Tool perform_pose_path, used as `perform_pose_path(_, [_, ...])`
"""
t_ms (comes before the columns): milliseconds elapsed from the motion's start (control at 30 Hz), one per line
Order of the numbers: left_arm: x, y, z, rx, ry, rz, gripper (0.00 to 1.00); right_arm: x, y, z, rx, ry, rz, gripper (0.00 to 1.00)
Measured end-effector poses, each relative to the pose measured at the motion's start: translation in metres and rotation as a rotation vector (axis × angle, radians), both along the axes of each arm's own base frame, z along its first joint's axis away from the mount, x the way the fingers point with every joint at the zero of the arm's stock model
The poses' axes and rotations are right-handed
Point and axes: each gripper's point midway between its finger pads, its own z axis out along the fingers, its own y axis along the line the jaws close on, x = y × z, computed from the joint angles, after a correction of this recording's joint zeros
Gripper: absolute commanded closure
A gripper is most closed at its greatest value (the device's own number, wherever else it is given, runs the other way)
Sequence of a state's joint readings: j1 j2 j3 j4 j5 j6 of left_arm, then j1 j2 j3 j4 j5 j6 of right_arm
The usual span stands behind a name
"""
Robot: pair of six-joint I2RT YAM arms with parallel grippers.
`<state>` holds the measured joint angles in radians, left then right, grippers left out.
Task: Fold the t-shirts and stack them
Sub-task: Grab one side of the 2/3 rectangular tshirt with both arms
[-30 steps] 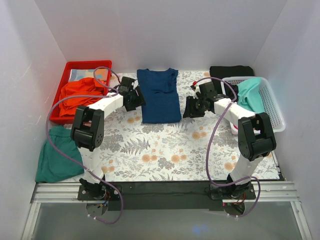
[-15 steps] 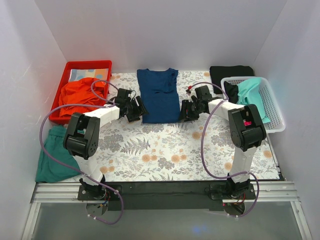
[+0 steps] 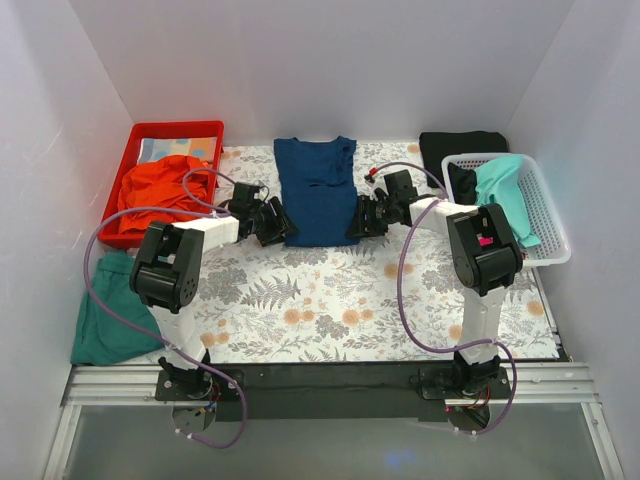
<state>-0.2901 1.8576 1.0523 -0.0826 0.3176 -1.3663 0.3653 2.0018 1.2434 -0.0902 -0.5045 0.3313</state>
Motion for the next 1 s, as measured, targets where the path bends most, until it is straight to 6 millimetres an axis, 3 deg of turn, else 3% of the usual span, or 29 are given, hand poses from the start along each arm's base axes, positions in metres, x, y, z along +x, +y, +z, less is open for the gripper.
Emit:
perform_pose_path(33, [-0.001, 0.0, -0.001, -0.004, 0.002, -0.002, 0.62, 0.0, 0.001, 0.0, 0.007, 0.002, 0.001, 0.51])
perform_pose_path(100, [-0.004, 0.0, -0.004, -0.005, 0.01, -0.008, 0.71, 0.0, 0.003, -0.001, 0.016, 0.007, 0.004, 0.56])
perform_pose_path(167, [-0.01, 0.001, -0.009, -0.007, 0.025, -0.013, 0.89, -0.001, 0.005, -0.002, 0.023, 0.01, 0.008, 0.62])
perform_pose_path(267, [-0.021, 0.002, -0.017, -0.015, 0.054, -0.02, 1.0, -0.002, 0.006, -0.005, 0.025, 0.021, 0.013, 0.78])
perform_pose_path(300, [-0.024, 0.002, -0.017, -0.02, 0.057, -0.022, 1.0, -0.004, 0.007, -0.006, 0.029, 0.03, 0.017, 0.87])
perform_pose_path(400, [-0.035, 0.002, -0.017, -0.033, 0.064, -0.036, 1.0, -0.007, 0.008, -0.009, 0.036, 0.049, 0.023, 0.99])
perform_pose_path(600, [-0.062, 0.006, -0.018, -0.046, 0.092, -0.053, 1.0, -0.022, 0.01, -0.012, 0.057, 0.087, 0.044, 0.99])
perform_pose_path(800, [-0.107, 0.017, -0.016, -0.031, 0.165, -0.059, 1.0, -0.061, 0.006, -0.009, 0.043, 0.146, 0.078, 0.99])
perform_pose_path(900, [-0.132, 0.021, -0.011, -0.032, 0.2, -0.068, 1.0, -0.081, 0.006, 0.001, 0.038, 0.168, 0.103, 0.99])
perform_pose_path(1000, [-0.145, 0.024, 0.008, -0.045, 0.183, -0.071, 1.0, -0.093, 0.006, 0.02, 0.046, 0.156, 0.121, 0.99])
